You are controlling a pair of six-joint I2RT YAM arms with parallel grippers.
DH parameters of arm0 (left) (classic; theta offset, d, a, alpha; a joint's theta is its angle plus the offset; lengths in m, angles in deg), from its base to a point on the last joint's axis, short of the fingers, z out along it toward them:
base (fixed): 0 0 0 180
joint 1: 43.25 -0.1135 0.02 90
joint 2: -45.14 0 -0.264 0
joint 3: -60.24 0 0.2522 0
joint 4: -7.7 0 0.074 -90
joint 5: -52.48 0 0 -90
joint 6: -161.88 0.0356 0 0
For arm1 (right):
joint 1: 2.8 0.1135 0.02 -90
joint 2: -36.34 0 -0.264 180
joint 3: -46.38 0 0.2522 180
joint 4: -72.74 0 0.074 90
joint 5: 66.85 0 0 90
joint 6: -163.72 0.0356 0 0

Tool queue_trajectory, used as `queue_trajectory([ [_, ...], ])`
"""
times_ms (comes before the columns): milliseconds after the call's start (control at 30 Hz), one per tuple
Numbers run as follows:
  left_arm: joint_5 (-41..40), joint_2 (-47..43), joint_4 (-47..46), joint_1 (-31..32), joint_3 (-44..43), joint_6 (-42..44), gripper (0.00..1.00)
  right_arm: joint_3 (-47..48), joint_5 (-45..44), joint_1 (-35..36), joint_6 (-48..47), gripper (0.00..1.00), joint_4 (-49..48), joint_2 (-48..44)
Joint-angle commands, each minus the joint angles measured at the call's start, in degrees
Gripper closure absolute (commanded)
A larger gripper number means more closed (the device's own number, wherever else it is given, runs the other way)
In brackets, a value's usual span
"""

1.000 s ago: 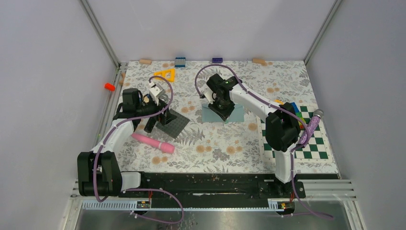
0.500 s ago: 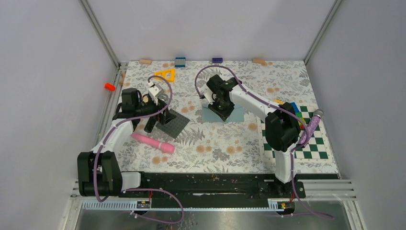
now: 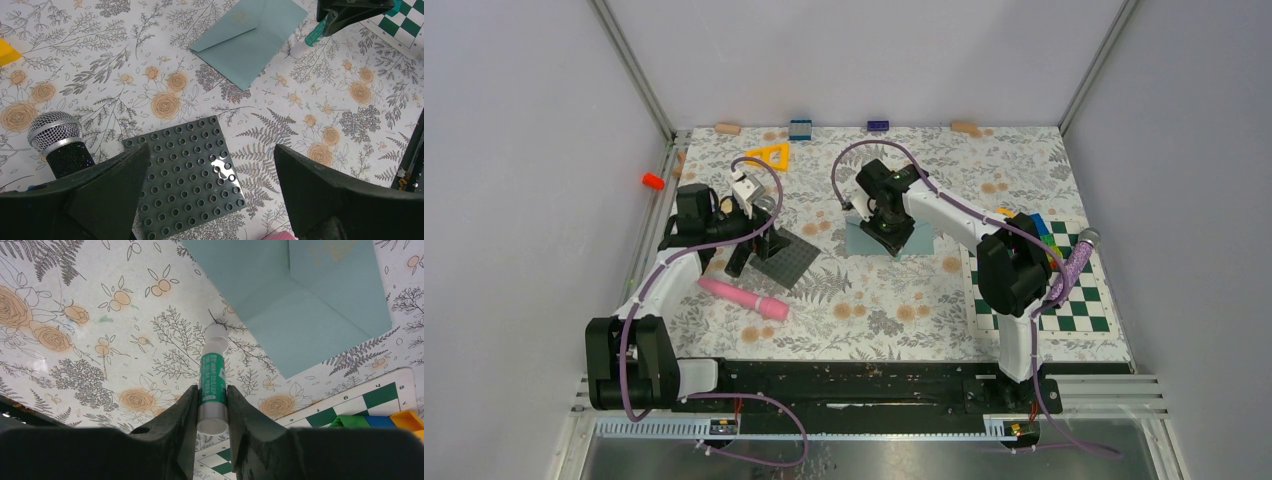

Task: Place the letter into the envelope and seal it
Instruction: Close the solid glue cap on the solid glue.

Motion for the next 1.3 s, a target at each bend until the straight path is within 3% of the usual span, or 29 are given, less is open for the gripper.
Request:
queue_trajectory([
  [0, 2.7, -0.2, -2.8, -0.3, 0.4, -0.2, 0.01, -0.1, -0.5, 0.3, -0.7, 1.00, -0.5, -0.7],
  [1267, 3.6, 0.2, -3.2, -0.5, 0.6, -0.3, 0.01, -0.3, -1.4, 0.3, -1.3, 1.00, -1.3, -0.9],
])
